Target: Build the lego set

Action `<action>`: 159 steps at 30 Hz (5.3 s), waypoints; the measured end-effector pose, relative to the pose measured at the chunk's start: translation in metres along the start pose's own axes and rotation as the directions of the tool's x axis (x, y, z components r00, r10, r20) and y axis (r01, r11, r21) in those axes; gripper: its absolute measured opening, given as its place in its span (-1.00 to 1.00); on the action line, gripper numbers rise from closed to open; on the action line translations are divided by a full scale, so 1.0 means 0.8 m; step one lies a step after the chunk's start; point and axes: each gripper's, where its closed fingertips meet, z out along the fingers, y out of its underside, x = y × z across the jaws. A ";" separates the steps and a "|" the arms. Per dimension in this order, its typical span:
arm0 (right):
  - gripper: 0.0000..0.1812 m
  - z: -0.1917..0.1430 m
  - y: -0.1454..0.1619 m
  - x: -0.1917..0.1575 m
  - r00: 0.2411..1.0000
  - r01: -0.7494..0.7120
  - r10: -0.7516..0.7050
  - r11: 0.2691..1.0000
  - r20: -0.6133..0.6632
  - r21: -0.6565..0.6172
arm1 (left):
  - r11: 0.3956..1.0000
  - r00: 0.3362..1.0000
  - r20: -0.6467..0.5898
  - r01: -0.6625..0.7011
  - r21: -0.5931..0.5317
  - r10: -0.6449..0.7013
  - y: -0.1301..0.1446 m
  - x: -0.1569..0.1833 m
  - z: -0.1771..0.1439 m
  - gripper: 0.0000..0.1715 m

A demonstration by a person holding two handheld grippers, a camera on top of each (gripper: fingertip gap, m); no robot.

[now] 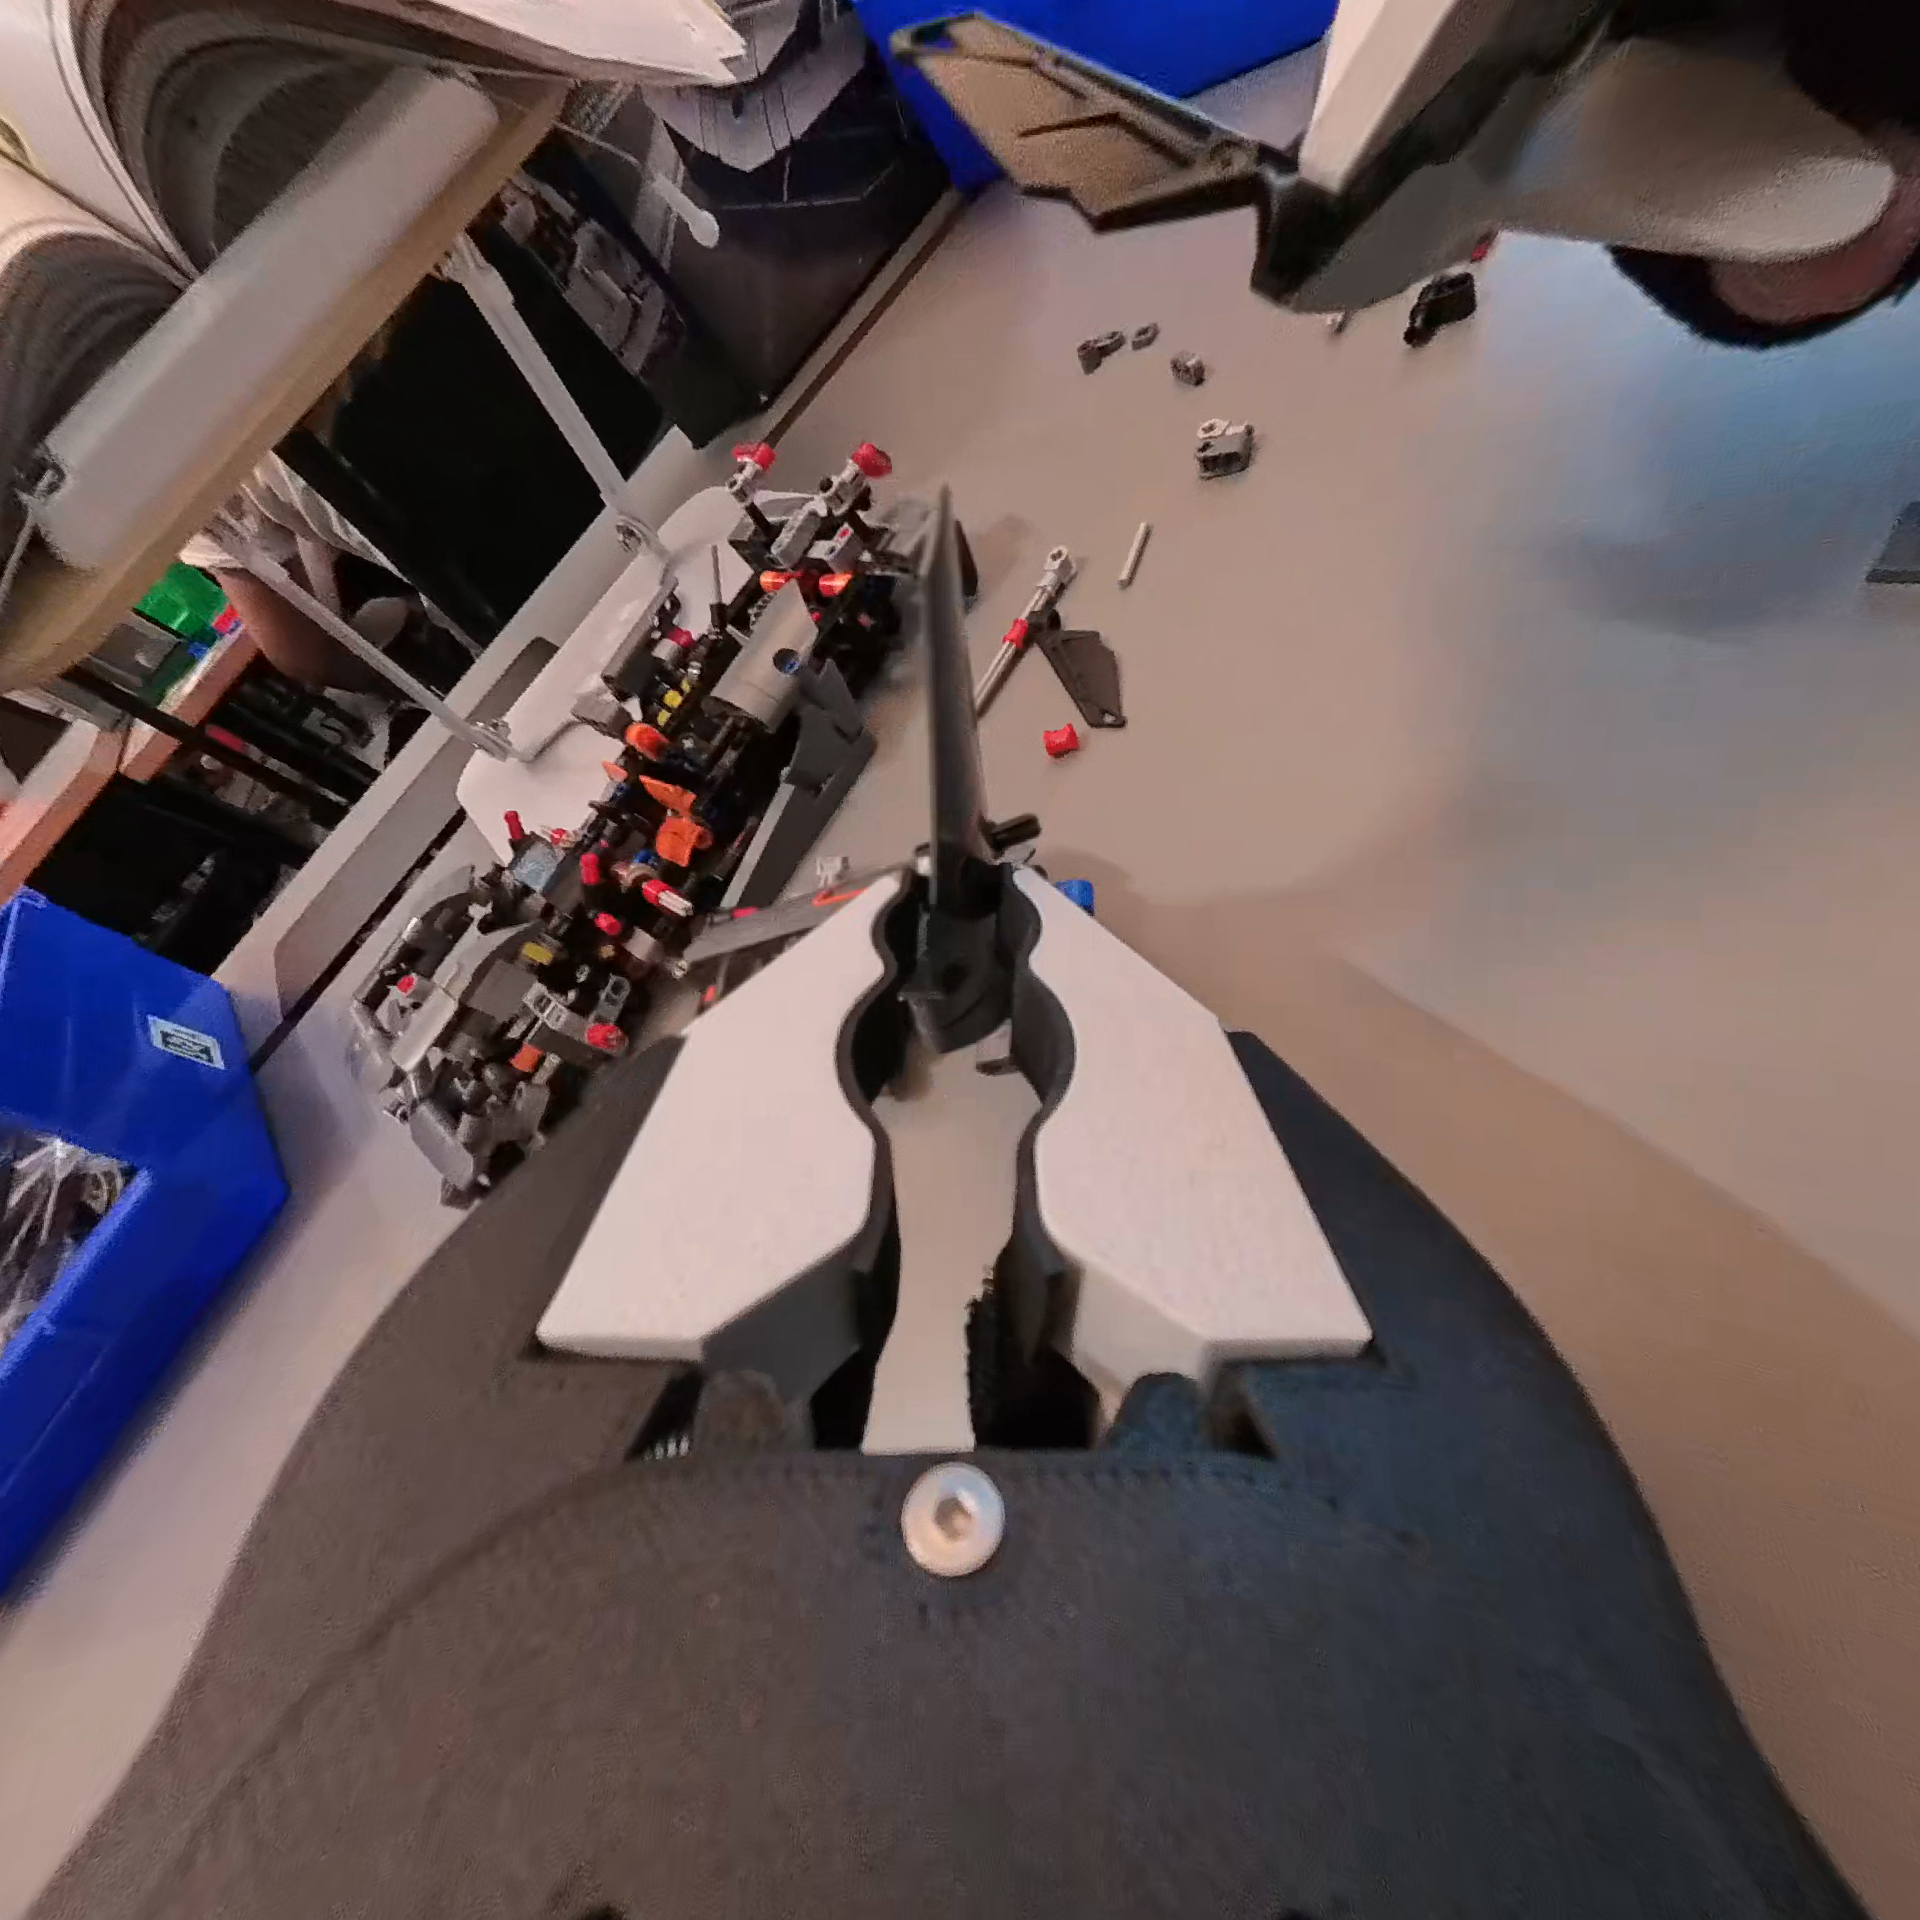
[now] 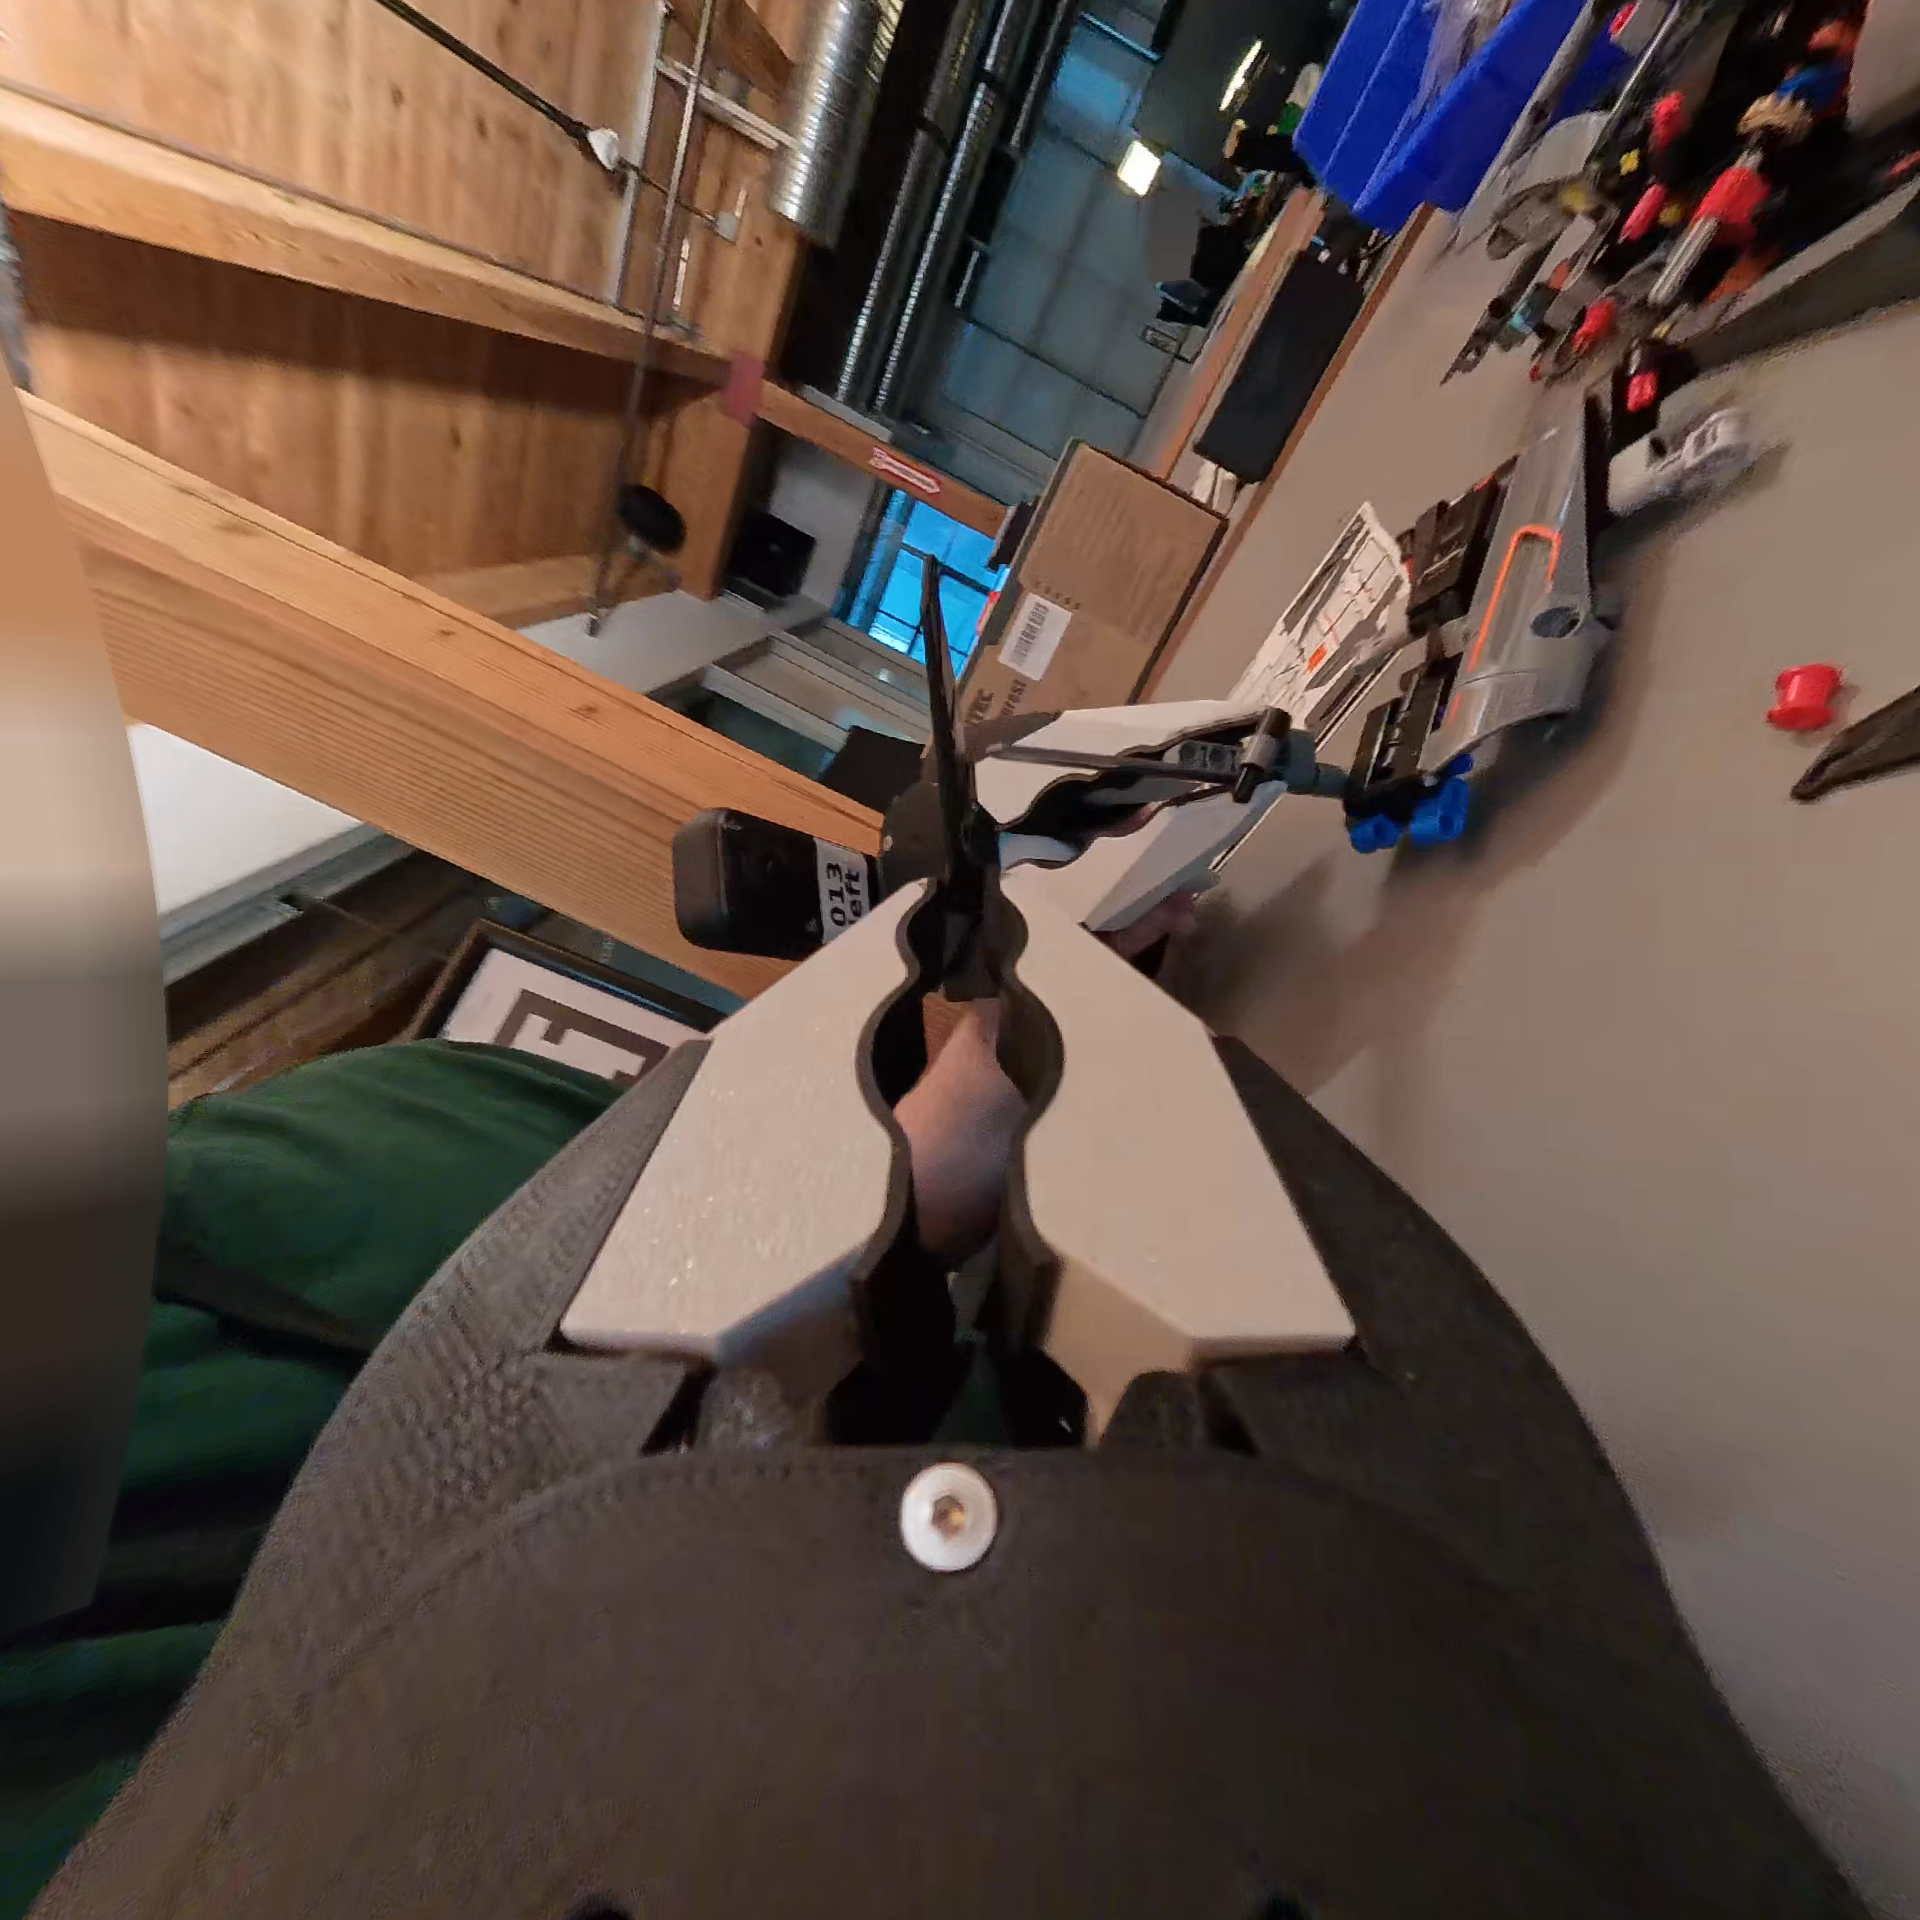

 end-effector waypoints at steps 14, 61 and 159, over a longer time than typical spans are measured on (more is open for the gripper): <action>-0.95 -0.001 0.006 0.000 0.995 -0.080 0.077 0.996 0.063 0.036 | 0.999 0.999 0.031 -0.036 -0.003 0.036 0.003 0.003 -0.015 -0.62; -1.00 0.016 0.026 -0.072 0.076 0.810 -0.977 0.176 -0.198 -0.559 | 0.795 0.693 -0.425 -0.593 0.123 0.582 -0.125 0.047 -0.064 -1.00; -0.95 0.037 0.018 0.079 0.270 0.660 -0.830 0.529 -0.488 -0.534 | 0.968 0.857 -0.510 -0.180 -0.173 0.068 0.010 0.028 -0.013 -0.78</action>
